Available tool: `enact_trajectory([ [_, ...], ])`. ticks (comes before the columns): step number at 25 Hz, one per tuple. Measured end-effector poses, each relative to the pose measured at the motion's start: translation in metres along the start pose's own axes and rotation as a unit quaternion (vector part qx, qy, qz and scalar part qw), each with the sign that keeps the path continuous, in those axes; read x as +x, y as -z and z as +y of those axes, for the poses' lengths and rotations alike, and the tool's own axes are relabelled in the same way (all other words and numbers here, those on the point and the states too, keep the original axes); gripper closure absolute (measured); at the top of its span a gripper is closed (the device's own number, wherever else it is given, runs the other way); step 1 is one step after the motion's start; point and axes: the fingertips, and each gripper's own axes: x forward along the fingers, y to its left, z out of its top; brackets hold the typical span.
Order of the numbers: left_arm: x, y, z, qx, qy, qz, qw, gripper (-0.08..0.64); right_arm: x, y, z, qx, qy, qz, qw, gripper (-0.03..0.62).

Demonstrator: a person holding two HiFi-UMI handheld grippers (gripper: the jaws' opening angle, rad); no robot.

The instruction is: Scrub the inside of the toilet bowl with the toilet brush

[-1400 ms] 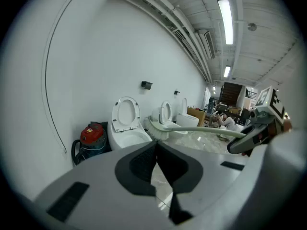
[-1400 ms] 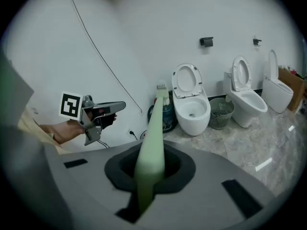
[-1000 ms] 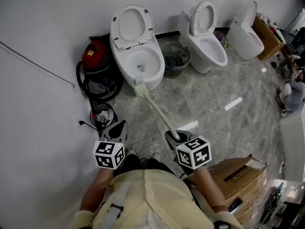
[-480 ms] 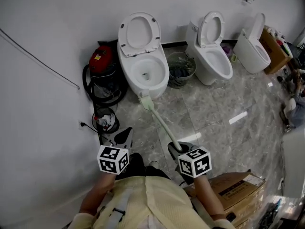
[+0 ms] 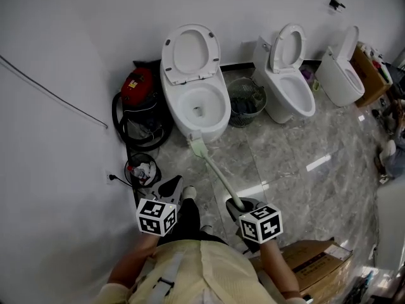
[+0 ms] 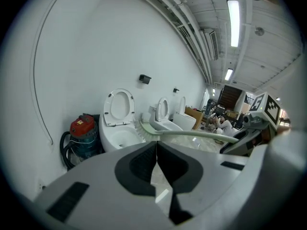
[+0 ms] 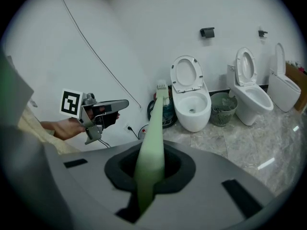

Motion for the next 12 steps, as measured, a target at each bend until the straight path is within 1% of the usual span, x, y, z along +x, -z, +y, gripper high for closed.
enact_trajectory([
  [3, 0.023, -0.015, 0.018, 0.005, 0.009, -0.001, 0.9999, 0.548, 0.017, -0.023, -0.012, 0.008, 0.003, 0.008, 1.000, 0.561],
  [9, 0.064, -0.036, 0.068, -0.017, 0.025, 0.005, 0.9995, 0.548, 0.058, -0.073, -0.032, 0.001, 0.004, 0.034, 0.999, 0.563],
  [12, 0.085, -0.046, 0.097, -0.008, 0.021, 0.005, 0.9998, 0.548, 0.082, -0.097, -0.040, 0.000, 0.003, 0.047, 0.999, 0.561],
])
